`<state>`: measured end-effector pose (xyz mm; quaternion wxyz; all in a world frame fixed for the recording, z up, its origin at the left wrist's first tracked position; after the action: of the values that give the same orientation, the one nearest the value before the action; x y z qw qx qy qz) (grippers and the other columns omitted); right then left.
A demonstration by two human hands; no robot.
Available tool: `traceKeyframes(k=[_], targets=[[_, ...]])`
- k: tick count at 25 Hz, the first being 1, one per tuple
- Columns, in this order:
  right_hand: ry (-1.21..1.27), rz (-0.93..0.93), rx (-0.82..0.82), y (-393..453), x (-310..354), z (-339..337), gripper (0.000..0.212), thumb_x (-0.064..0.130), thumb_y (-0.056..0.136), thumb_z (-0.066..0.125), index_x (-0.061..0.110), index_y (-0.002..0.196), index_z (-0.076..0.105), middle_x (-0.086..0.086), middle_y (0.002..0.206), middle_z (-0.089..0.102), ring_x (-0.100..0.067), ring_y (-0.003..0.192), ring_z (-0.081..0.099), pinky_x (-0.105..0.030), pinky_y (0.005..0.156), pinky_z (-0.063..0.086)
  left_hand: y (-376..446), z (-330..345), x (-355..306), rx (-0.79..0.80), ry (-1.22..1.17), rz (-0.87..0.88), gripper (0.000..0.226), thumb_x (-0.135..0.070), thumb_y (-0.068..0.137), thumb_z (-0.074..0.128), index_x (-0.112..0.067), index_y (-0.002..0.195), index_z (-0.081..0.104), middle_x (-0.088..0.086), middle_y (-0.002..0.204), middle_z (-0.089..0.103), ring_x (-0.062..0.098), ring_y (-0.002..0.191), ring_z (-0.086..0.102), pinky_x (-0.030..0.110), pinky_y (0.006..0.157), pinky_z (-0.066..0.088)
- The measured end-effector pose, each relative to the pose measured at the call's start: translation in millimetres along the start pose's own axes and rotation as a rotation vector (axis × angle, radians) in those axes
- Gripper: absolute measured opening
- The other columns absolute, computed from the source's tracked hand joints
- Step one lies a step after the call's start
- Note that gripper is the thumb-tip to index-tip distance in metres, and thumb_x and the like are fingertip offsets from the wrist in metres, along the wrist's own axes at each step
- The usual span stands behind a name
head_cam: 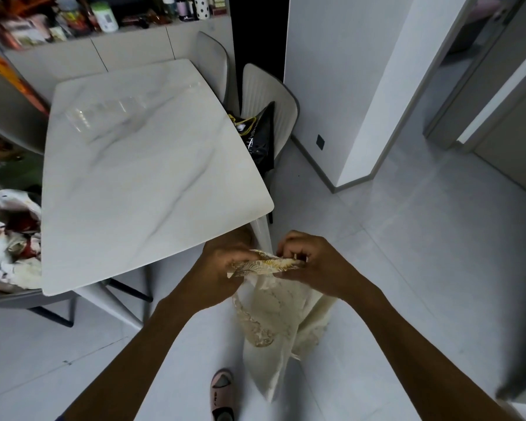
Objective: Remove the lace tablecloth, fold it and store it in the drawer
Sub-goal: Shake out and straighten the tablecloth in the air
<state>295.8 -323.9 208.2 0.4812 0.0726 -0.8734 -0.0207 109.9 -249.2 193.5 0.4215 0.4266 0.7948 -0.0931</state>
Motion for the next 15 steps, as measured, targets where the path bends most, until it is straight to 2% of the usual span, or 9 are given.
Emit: traceKeyframes(k=[2, 4, 6, 9, 11, 13, 15], targets=[[0.049, 0.022, 0.018, -2.7, 2.1, -4.6, 0.02, 0.014, 0.076, 0.08, 0.006, 0.074, 0.062, -0.001, 0.086, 0.066, -0.016, 0.075, 0.064, -0.029, 0.062, 0.051, -7.8, 2.2, 9.6, -0.04, -0.207, -0.115, 0.038, 0.006, 0.075, 0.074, -0.018, 0.104, 0.075, -0.01, 0.106, 0.075, 0.006, 0.1, 0.069, 0.019, 0.083, 0.053], [0.08, 0.075, 0.054, -8.7, 1.2, -9.2, 0.016, 0.014, 0.078, 0.079, 0.005, 0.078, 0.065, -0.004, 0.085, 0.069, -0.018, 0.077, 0.066, -0.037, 0.064, 0.054, -12.2, 6.6, 14.8, -0.047, -0.36, -0.202, 0.038, 0.006, 0.08, 0.072, -0.026, 0.1, 0.073, -0.025, 0.1, 0.074, -0.001, 0.099, 0.069, 0.012, 0.082, 0.051], [0.089, 0.132, 0.094, -14.9, 0.3, -14.2, 0.013, 0.016, 0.079, 0.078, 0.009, 0.079, 0.067, -0.005, 0.084, 0.07, -0.02, 0.077, 0.067, -0.039, 0.066, 0.055, -15.0, 12.5, 16.5, -0.006, -0.439, -0.258, 0.039, 0.007, 0.084, 0.068, -0.028, 0.1, 0.073, -0.028, 0.102, 0.073, 0.0, 0.102, 0.068, 0.014, 0.084, 0.052], [0.085, 0.183, 0.103, -22.2, -3.0, -24.9, 0.012, 0.02, 0.079, 0.079, 0.013, 0.082, 0.07, -0.002, 0.084, 0.071, -0.016, 0.076, 0.067, -0.034, 0.067, 0.057, -14.0, 25.0, 9.8, 0.078, -0.511, -0.264, 0.039, 0.003, 0.087, 0.067, -0.033, 0.094, 0.078, -0.018, 0.101, 0.076, 0.009, 0.1, 0.07, 0.021, 0.086, 0.055], [0.075, 0.218, 0.077, -29.1, -7.1, -33.3, 0.01, 0.02, 0.079, 0.078, 0.018, 0.084, 0.07, 0.001, 0.085, 0.069, -0.011, 0.076, 0.065, -0.028, 0.065, 0.056, -11.0, 30.2, 5.1, 0.028, -0.578, -0.306, 0.042, 0.006, 0.085, 0.067, -0.034, 0.086, 0.08, -0.013, 0.09, 0.078, 0.006, 0.088, 0.072, 0.02, 0.078, 0.056], [-0.005, 0.203, -0.011, -36.9, -9.4, -37.0, 0.019, 0.018, 0.077, 0.08, 0.024, 0.091, 0.068, 0.007, 0.089, 0.067, -0.007, 0.075, 0.061, -0.02, 0.064, 0.051, -7.0, 30.5, 3.4, -0.041, -0.598, -0.326, 0.045, 0.007, 0.082, 0.07, -0.036, 0.081, 0.08, -0.014, 0.084, 0.078, 0.002, 0.082, 0.072, 0.017, 0.072, 0.056], [-0.123, 0.143, -0.162, -46.5, -11.6, -38.7, 0.028, 0.012, 0.073, 0.083, 0.02, 0.095, 0.067, 0.007, 0.098, 0.064, -0.006, 0.08, 0.059, -0.015, 0.065, 0.046, -3.6, 29.2, 2.8, -0.056, -0.554, -0.302, 0.045, 0.003, 0.078, 0.076, -0.042, 0.078, 0.079, -0.018, 0.083, 0.077, 0.0, 0.082, 0.072, 0.013, 0.072, 0.054]])
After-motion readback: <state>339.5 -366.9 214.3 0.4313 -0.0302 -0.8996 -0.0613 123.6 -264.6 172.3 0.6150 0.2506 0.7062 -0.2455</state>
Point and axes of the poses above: each hand's wrist, its own y-axis towards the middle knuckle, its own z-axis out of the palm, x = y × z, the point moved 4 cm from there along y, towards the middle knuckle
